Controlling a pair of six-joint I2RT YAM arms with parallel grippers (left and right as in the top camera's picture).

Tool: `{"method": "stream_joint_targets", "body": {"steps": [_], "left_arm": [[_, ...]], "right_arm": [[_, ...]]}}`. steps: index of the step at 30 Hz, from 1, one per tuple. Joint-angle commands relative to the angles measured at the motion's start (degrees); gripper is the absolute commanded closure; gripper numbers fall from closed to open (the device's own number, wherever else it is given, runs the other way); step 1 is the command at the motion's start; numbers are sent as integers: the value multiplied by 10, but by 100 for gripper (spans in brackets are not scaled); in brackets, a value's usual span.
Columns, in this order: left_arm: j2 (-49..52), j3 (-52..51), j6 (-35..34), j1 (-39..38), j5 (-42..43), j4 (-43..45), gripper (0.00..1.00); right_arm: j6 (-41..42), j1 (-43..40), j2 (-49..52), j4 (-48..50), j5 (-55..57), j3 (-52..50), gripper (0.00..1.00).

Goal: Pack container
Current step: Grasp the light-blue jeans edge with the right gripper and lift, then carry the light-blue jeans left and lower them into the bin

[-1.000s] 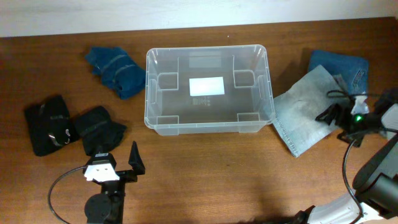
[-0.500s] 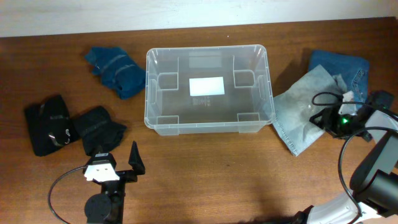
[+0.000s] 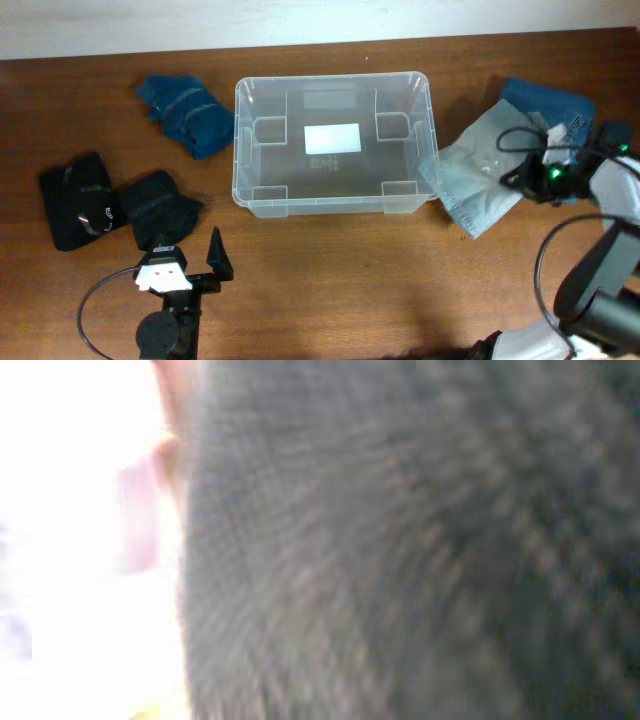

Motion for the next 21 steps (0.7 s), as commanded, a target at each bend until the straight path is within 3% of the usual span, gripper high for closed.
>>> {"method": "stream_joint_targets", "body": {"steps": [1, 10, 16, 21], "left_arm": [[-2, -4, 9, 3, 6, 1, 1], [-2, -4, 9, 3, 6, 1, 1], [-2, -4, 9, 3, 6, 1, 1], [-2, -4, 9, 3, 6, 1, 1]], "right_arm": [[-1, 4, -76, -42, -31, 105, 96], [-33, 71, -130, -160, -31, 290, 96], [-100, 186, -141, -194, -16, 377, 96], [-127, 292, -139, -184, 18, 390, 96]]}}
